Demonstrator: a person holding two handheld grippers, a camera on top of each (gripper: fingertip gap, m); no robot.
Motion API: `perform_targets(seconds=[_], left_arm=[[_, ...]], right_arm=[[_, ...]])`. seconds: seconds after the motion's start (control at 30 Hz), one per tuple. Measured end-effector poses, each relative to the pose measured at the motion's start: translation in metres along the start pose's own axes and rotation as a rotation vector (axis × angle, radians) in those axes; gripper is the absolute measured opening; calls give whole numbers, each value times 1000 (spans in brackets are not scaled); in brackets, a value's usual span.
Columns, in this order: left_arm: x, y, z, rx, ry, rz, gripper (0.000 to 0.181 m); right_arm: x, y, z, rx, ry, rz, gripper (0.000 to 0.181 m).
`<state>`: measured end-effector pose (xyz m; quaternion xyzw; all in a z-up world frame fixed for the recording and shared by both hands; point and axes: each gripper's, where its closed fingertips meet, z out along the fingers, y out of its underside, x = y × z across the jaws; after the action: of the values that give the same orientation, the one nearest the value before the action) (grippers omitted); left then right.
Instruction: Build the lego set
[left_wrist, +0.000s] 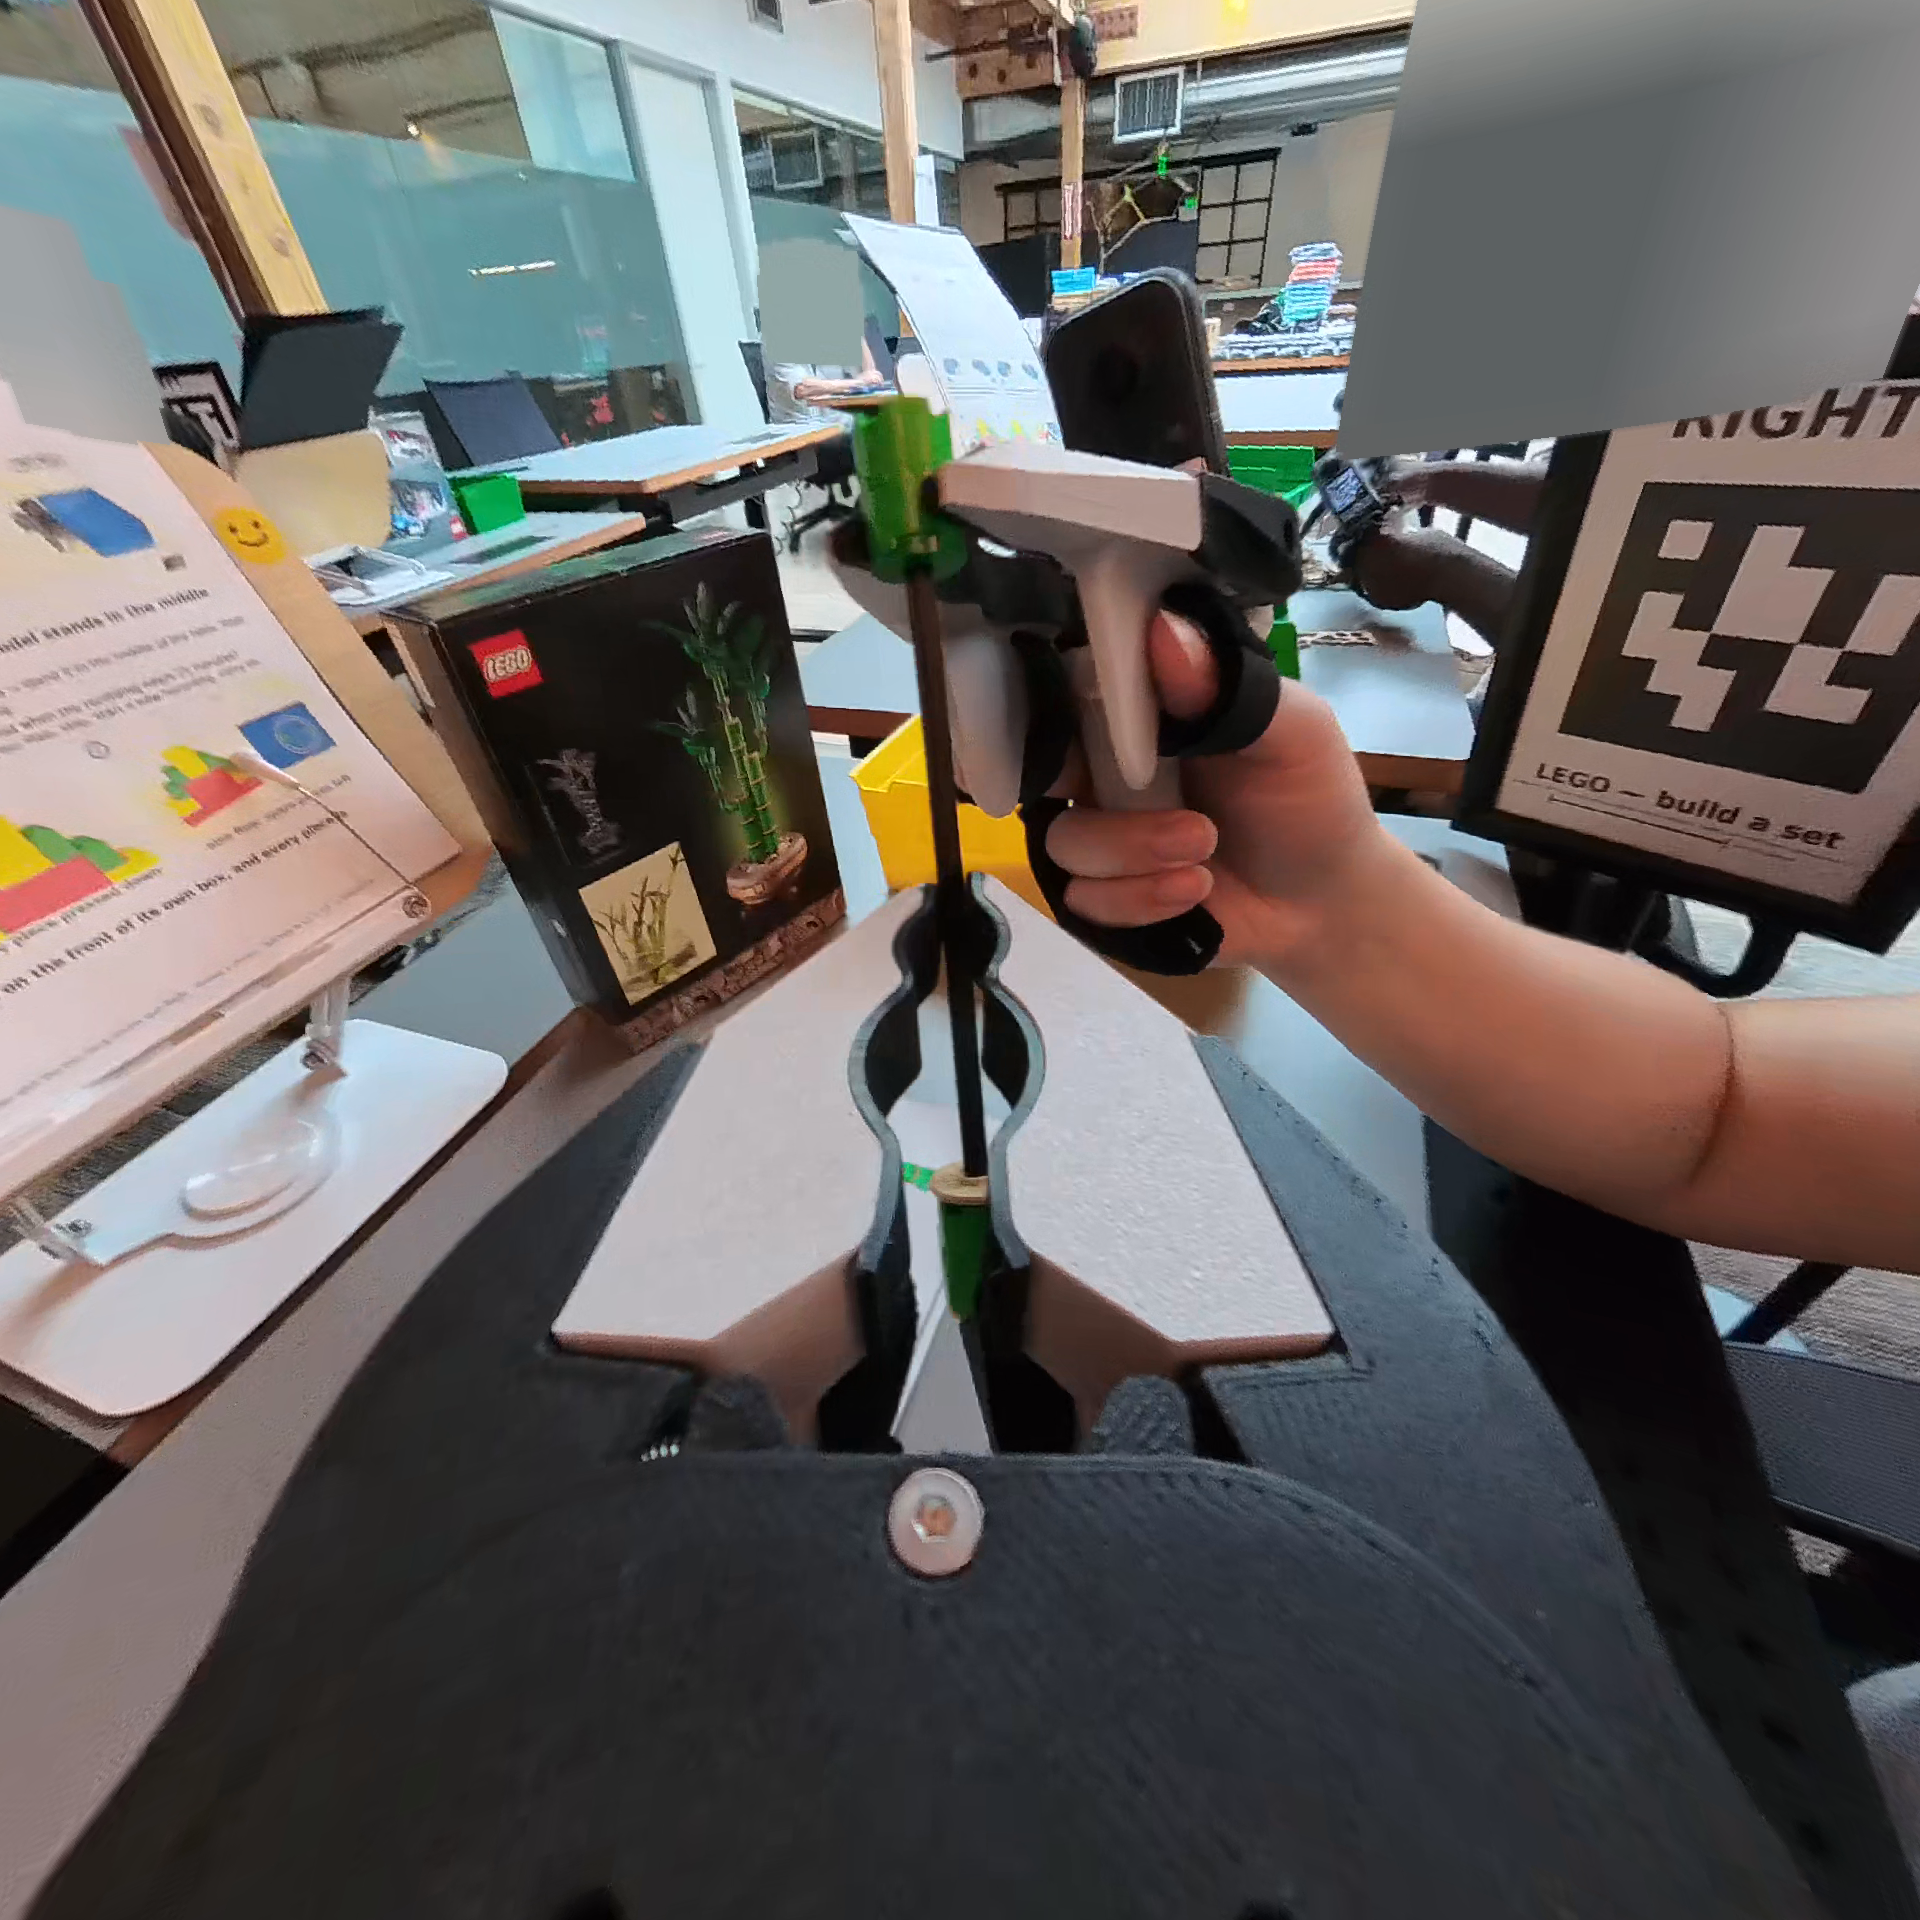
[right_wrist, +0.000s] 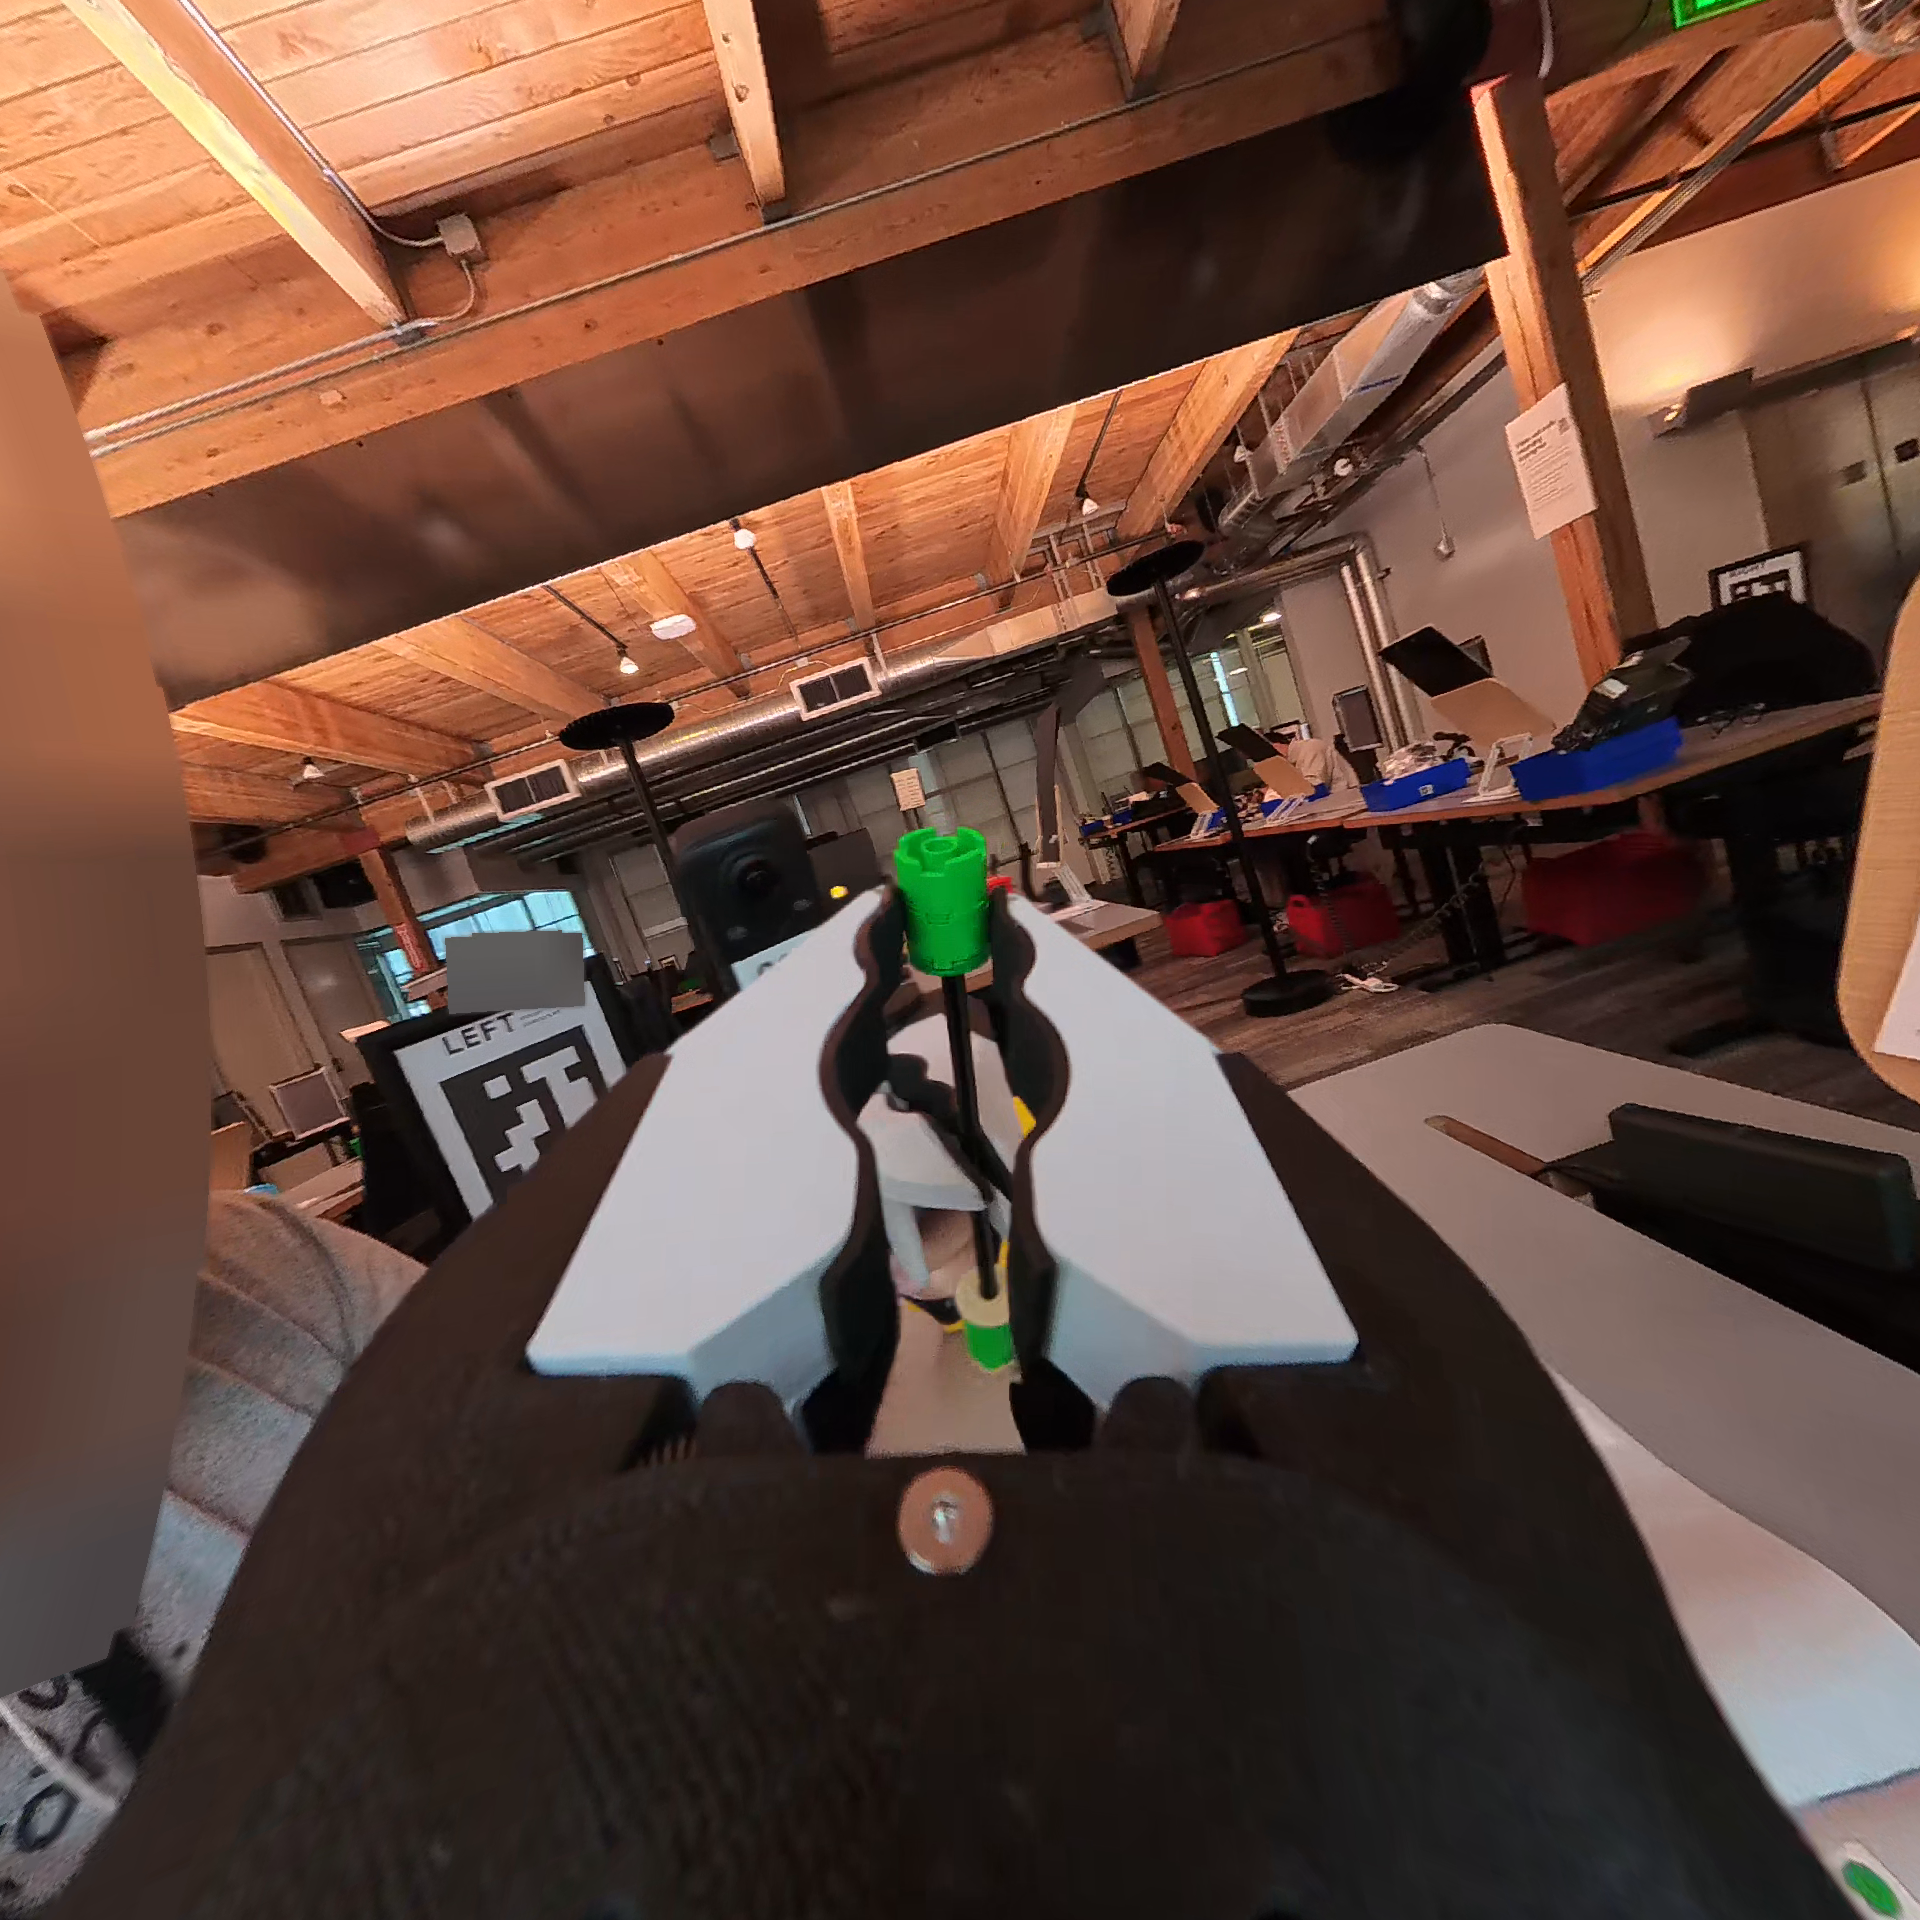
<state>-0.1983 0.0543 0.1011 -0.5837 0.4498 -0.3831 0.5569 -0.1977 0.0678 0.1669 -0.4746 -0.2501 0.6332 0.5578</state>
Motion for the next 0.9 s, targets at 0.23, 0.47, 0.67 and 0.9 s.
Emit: perform_targets(seconds=[0.23,0.47,0.67,0.9], left_arm=[[1,1,-3,-1,61,-91,1],[5,4,-1,-8,90,-123,1],[3,5,-1,-6,83,-124,1],[2,5,-2,-7,82,-130,0]], right_arm=[[5,-3,-4,13,17,-7,13],[4,1,-4,-14,24,-37,13],[5,3,-4,-18,14,-30,13],[5,5,-3,-15,14,-42,14]])
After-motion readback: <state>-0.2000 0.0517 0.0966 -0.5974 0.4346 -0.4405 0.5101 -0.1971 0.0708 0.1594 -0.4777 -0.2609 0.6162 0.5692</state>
